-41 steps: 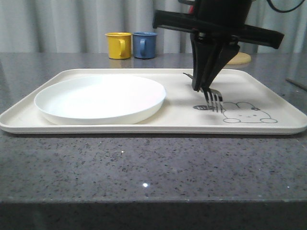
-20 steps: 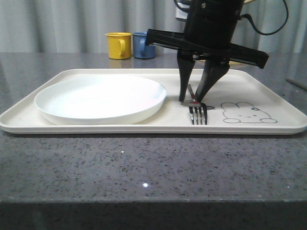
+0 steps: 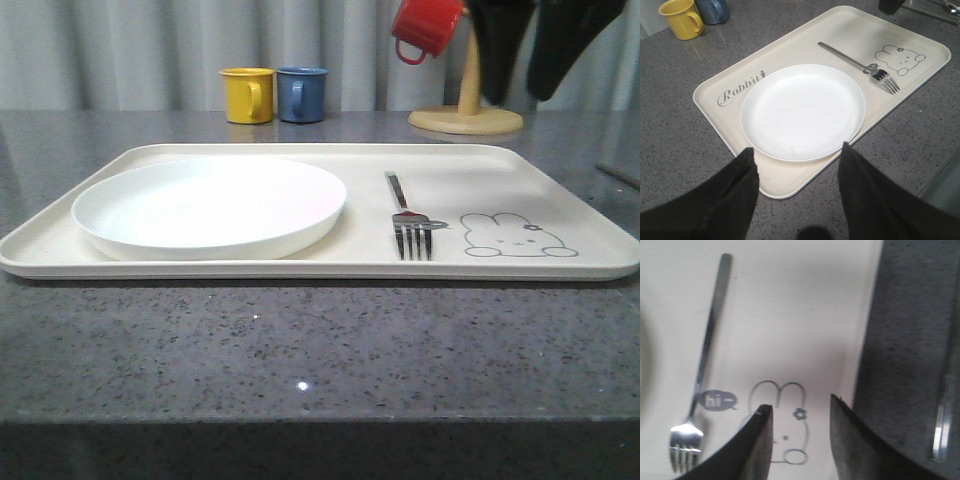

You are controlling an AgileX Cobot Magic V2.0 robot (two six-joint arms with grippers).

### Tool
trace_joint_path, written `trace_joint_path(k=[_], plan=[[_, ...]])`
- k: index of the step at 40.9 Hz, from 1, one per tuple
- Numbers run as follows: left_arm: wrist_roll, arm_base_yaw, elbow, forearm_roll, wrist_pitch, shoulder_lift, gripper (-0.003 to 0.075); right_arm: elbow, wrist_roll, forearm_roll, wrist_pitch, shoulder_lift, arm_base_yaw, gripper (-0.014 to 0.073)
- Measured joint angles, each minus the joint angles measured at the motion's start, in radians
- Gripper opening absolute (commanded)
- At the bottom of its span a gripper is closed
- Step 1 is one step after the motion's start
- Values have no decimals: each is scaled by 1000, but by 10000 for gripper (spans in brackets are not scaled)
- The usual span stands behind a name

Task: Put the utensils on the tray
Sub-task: 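Lower the fork onto the tray beside the plate and release, then move the right gripper back and grasp the metal chopsticks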

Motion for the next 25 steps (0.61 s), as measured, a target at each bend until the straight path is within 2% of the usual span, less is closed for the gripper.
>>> trace_joint_path(k=[4, 9, 19, 25], plan=[[0, 0, 0, 0, 0, 0, 356, 51, -31, -24, 4, -66, -40, 309], [0, 0, 0, 0, 0, 0, 356, 113, -108, -14, 8, -110, -152, 309], [0, 0, 0, 0, 0, 0, 356, 164, -395, 178, 10, -92, -430, 309], [0, 0, 0, 0, 0, 0, 356, 167, -487, 233, 10, -43, -500, 309]])
